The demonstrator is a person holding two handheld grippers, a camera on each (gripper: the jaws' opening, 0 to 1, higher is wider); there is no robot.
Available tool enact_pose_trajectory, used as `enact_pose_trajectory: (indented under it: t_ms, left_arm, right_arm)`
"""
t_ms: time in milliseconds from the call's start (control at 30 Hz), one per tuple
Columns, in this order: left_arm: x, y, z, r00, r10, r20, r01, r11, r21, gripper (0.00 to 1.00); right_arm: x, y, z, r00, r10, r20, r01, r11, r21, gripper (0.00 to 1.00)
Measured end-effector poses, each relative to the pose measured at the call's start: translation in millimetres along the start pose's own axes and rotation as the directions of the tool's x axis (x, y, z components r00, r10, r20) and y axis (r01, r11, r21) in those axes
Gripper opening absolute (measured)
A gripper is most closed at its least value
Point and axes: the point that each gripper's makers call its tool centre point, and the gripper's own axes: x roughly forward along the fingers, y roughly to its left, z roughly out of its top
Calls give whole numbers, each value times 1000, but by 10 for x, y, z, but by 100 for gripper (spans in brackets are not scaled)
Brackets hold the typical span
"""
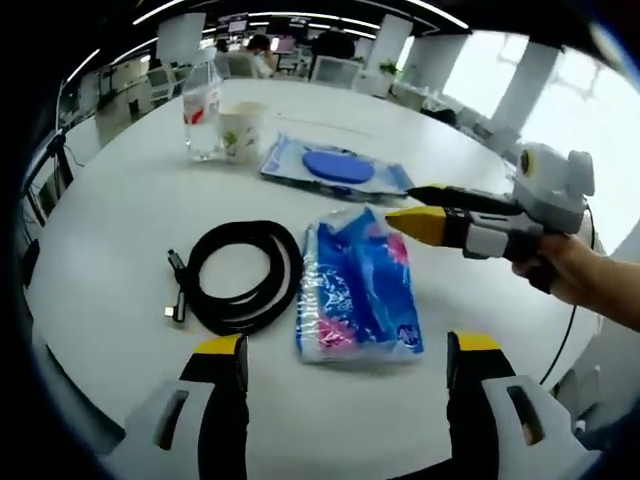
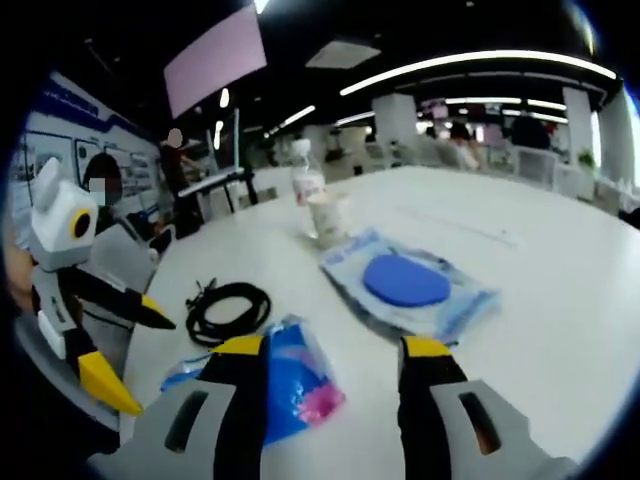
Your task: Arrange the tabletop items into an orderly group along one side of the table until the central work area is clear of visible clutter.
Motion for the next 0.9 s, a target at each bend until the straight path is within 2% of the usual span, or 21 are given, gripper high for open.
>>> enact_pose_trajectory:
  t_ms: [100,200,300,333,367,600,733,900]
  left_arm:
    - [53,-45,-44,1000,-15,-12,15,1000,-4,75]
    - [111,-56,-147,999,-21,-47,21,1000,-10,71]
    - [132,-74,-239,996,-36,-76,32,998,-55,67]
    - [129,-44,-184,999,-18,-45,16,999,-33,65]
    - [120,-63,-215,997,-27,-67,25,999,-35,63]
    - [122,-20,-178,999,-11,-48,9,999,-49,55]
    - [132,-23,-181,998,-14,-57,11,999,-53,50]
    - [143,16,-166,998,-5,-56,3,999,-35,49]
  right_arm:
    - [26,26,-35,1000,12,-14,-12,1000,-5,41]
    - [51,34,-59,1000,18,-23,-19,1000,-8,41]
    - [79,55,-77,999,32,-31,-33,999,-6,38]
    - [80,67,-80,999,36,-33,-36,999,-4,36]
    - [84,72,-89,999,38,-36,-38,999,-2,34]
    - [90,105,-180,998,45,-52,-44,999,24,27]
    - [90,129,-221,997,44,-62,-43,999,21,20]
    - [28,30,-280,998,-6,-70,9,999,36,6]
